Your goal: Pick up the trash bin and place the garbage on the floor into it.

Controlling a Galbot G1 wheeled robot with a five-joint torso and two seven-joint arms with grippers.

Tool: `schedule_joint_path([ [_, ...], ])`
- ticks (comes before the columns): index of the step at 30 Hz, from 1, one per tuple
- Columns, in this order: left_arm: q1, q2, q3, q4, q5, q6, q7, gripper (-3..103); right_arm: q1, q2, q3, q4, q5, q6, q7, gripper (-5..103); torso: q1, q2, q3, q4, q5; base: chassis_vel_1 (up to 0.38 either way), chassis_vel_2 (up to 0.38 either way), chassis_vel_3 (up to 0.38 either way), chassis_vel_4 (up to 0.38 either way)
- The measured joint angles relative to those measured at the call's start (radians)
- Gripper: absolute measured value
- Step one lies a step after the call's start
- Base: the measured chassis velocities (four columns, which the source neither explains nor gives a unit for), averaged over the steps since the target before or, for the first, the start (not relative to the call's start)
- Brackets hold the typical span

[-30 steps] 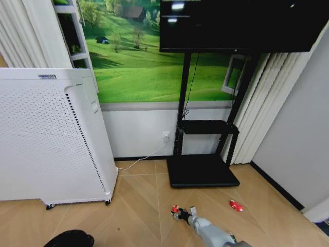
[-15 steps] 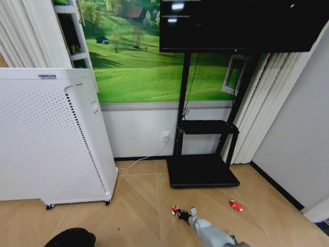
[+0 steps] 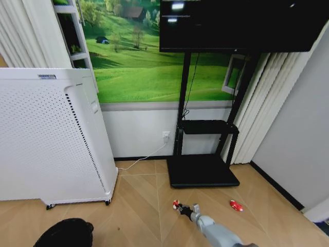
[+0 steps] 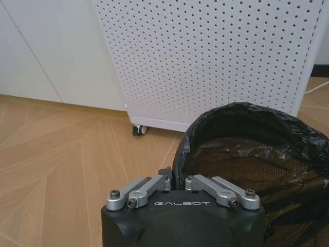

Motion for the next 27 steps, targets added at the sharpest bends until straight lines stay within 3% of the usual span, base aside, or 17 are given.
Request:
schedule_joint_path([
  [2,-0.031,0.022,0.0,0.012,-0.022,0.005,-0.01,7,-0.002,-0.034,-0.006,0.027,-0.027,0.075,-0.012,24,0.0,0.0,0.0,0.0003,0.0002,0.0,0.0,0.0,0.0],
  [6,-0.063,0.049,0.008,0.023,-0.045,0.011,-0.025,7,-0.008,-0.089,-0.008,0.065,-0.077,0.148,-0.024,24,0.0,0.0,0.0,0.0003,-0.0001,0.0,0.0,0.0,0.0],
  [9,-0.104,0.081,0.03,0.033,-0.067,0.019,-0.041,7,-0.026,-0.156,-0.009,0.13,-0.157,0.266,-0.043,24,0.0,0.0,0.0,-0.0003,0.0004,0.0,0.0,0.0,0.0],
  [10,-0.104,0.081,0.03,0.033,-0.067,0.019,-0.041,7,-0.026,-0.156,-0.009,0.13,-0.157,0.266,-0.043,24,0.0,0.0,0.0,-0.0003,0.0004,0.0,0.0,0.0,0.0],
  [13,-0.13,0.093,0.06,0.037,-0.072,0.024,-0.052,7,-0.021,-0.178,-0.007,0.148,-0.248,0.376,-0.047,24,0.0,0.0,0.0,0.0001,-0.0002,0.0,0.0,0.0,0.0],
  [17,-0.138,0.094,0.083,0.037,-0.061,0.024,-0.056,7,-0.007,-0.191,-0.011,0.187,-0.311,0.439,-0.061,24,0.0,0.0,0.0,0.0003,-0.0002,0.0,0.0,0.0,0.0],
  [25,-0.15,0.106,0.13,0.02,-0.057,0.037,-0.1,7,0.013,-0.208,-0.034,0.345,-0.333,0.459,-0.044,24,0.0,0.0,0.0,0.0008,-0.0002,0.0,0.0,0.0,0.0],
  [27,-0.182,0.146,0.154,0.012,-0.086,0.05,-0.135,7,0.028,-0.223,-0.053,0.42,-0.34,0.459,-0.035,24,0.0,0.0,0.0,0.0006,-0.0001,0.0,0.0,0.0,0.0],
])
